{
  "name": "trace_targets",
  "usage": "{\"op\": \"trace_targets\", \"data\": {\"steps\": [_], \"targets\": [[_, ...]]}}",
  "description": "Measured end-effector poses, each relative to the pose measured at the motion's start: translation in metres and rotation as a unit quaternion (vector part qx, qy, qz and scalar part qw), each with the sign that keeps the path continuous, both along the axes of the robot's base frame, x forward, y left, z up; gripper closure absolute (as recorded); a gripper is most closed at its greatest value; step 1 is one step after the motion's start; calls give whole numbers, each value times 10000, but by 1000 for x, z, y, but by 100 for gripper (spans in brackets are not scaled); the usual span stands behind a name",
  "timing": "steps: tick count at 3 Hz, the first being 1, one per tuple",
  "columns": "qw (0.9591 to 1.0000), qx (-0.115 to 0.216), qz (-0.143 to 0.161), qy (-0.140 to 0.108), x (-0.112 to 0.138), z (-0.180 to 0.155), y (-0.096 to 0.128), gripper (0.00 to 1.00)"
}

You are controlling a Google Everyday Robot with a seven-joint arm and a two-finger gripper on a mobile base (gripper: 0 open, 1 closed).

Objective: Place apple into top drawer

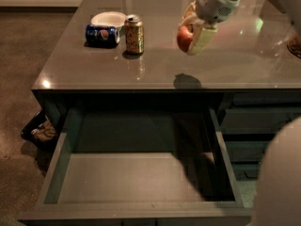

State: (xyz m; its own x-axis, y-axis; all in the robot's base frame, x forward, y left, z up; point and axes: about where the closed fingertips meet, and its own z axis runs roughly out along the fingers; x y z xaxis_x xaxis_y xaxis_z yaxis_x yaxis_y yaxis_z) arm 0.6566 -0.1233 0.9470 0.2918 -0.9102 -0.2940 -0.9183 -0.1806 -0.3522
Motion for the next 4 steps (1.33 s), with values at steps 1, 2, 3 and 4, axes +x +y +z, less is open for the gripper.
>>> {"op": "trace_targets", "data": {"steps": [1, 2, 3, 4], "targets": [[9999, -39, -125, -100, -30, 27, -17, 100], [10000, -56, 20, -23, -62, 36, -18, 100], [9997, -21, 236, 64, -91, 39, -11, 100], [9997, -21, 236, 64, -91, 39, -11, 100]]}}
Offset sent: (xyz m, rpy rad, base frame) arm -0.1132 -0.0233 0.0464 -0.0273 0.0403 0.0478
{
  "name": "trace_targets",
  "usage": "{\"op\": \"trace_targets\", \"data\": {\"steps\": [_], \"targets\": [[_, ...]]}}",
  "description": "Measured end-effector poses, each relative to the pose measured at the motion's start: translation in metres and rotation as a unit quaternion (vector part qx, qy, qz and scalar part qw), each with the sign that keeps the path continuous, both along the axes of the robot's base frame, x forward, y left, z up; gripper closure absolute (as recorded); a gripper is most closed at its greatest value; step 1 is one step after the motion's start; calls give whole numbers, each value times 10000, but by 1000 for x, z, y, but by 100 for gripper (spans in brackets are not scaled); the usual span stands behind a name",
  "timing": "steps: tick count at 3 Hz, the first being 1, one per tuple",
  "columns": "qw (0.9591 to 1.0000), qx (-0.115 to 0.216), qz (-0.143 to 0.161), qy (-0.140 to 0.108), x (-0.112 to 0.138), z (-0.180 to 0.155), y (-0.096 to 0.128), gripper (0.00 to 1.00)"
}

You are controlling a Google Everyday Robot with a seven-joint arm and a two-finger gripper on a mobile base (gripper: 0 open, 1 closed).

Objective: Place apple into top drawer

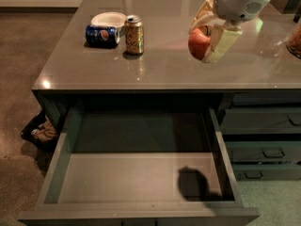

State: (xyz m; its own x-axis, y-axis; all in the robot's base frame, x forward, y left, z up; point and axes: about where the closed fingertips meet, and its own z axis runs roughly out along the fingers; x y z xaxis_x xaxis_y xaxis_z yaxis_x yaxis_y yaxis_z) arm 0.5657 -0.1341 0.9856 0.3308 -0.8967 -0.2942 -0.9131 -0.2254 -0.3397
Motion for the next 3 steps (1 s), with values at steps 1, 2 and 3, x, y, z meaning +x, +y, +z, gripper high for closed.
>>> {"op": "trace_targets", "data": {"steps": [1, 2, 3], "targets": [[9999, -24, -144, 78, -21, 2, -3, 100], [9993, 102, -164, 328, -95, 13, 23, 100], [9993, 114, -152, 317, -96, 12, 25, 100]]}}
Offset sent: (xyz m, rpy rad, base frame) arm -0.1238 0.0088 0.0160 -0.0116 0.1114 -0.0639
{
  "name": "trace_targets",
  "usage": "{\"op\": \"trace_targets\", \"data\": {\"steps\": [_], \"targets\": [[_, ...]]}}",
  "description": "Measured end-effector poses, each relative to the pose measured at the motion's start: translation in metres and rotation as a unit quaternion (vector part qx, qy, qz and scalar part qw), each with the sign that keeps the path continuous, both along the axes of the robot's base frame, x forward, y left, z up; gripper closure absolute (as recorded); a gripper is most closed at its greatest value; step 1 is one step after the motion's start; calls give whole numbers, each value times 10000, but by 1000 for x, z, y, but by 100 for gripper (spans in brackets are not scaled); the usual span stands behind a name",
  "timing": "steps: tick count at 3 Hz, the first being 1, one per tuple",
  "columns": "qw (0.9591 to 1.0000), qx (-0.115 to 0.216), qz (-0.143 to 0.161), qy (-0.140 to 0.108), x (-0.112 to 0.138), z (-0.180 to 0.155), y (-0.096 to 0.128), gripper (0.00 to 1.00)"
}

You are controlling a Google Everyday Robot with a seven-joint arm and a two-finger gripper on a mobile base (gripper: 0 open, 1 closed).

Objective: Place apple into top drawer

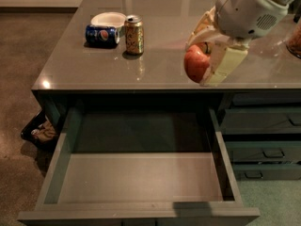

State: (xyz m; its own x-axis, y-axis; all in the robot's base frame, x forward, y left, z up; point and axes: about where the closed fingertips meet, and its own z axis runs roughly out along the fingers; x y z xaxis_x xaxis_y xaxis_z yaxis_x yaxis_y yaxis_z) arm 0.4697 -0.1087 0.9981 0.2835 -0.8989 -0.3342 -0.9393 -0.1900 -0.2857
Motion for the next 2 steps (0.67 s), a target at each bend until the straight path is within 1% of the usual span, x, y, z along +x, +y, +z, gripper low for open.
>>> {"op": "trace_targets", "data": {"steps": [1, 2], "targets": [[9999, -17, -113, 16, 4, -14, -5, 100], [9998, -20, -161, 113, 3, -42, -7, 100]]}}
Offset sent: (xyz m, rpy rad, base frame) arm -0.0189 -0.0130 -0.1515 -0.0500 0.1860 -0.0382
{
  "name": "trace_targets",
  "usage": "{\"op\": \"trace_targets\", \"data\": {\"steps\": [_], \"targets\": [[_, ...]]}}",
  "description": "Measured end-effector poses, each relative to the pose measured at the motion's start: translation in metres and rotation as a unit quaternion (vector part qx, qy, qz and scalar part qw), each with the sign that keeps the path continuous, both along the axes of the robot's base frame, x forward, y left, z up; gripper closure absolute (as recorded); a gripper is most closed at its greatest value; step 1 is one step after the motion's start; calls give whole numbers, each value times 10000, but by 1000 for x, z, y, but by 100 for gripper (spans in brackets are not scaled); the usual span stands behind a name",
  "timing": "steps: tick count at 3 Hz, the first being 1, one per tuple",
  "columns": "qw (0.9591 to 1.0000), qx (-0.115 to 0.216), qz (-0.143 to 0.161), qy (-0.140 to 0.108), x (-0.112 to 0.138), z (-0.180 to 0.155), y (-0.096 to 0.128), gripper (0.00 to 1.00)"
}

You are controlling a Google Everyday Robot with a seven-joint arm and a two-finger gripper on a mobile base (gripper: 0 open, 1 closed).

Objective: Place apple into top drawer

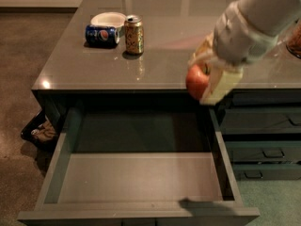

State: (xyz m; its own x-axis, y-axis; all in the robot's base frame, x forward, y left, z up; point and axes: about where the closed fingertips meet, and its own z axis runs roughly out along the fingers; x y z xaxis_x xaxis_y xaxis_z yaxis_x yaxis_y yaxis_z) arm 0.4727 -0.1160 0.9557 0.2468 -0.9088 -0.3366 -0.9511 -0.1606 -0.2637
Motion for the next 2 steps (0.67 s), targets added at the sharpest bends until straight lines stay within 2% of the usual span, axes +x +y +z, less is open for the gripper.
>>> {"op": "trace_targets", "data": {"steps": [1, 2], "targets": [[9992, -95, -71, 386, -15, -58, 1, 100], [9966, -357, -185, 725, -35, -105, 7, 100]]}}
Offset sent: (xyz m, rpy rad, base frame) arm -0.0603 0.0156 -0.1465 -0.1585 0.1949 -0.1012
